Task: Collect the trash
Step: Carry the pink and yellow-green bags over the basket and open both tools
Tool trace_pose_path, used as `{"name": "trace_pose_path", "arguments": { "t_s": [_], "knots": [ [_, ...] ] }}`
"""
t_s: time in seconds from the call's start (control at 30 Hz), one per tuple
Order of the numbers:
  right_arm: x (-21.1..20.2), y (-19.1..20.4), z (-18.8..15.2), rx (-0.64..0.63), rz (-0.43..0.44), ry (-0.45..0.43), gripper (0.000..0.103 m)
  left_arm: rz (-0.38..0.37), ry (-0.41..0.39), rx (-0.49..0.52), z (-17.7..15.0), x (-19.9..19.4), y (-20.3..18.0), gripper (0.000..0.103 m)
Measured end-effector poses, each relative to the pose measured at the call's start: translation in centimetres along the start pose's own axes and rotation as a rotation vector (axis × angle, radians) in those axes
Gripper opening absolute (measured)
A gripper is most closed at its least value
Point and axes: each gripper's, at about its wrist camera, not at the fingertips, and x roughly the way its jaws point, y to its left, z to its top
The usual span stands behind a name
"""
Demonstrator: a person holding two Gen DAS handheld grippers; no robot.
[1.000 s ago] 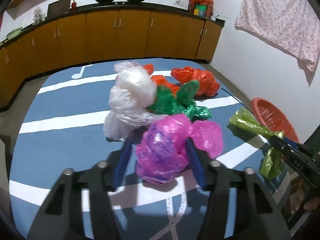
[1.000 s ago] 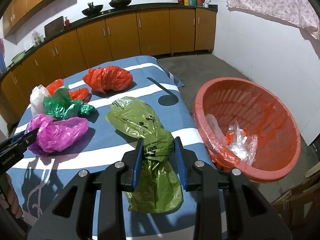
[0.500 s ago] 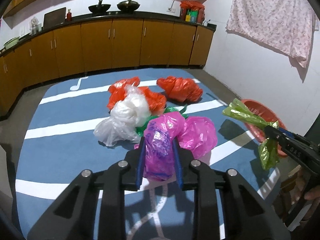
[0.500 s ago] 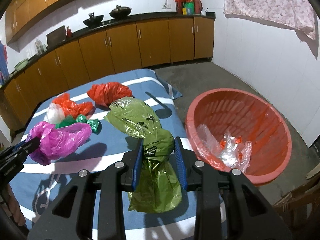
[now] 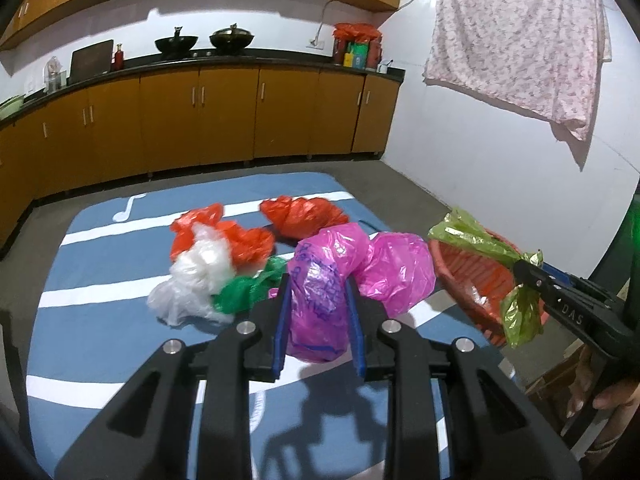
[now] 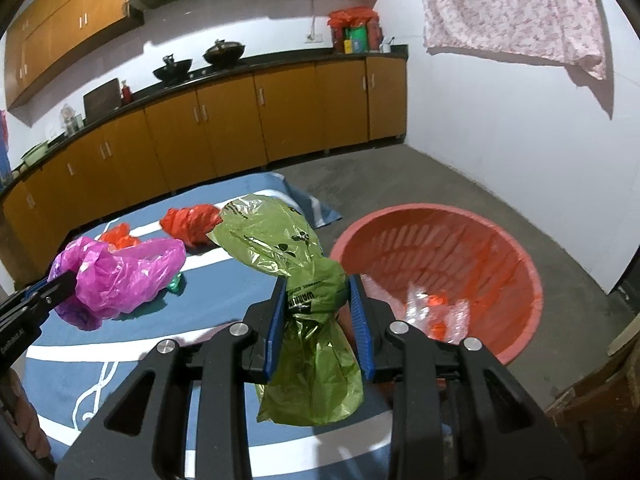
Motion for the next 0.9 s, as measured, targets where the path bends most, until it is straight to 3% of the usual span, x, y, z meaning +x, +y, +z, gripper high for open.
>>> {"name": "trace_pose_path", "arguments": {
  "t_s": [0.47,0.9],
  "knots": [
    [-1.9,-4.7,1.1,0.058,-0.110,-0.067,0.031,-0.077,-0.036,0.029,1.6,0.8,-5.7,0.026],
    [-2.3,-8.0,0.9,0.117,-0.184,-0.080,0.031,-0.152,-0.029,0.072,2.7,3.8,-11.1,0.026]
  ]
}}
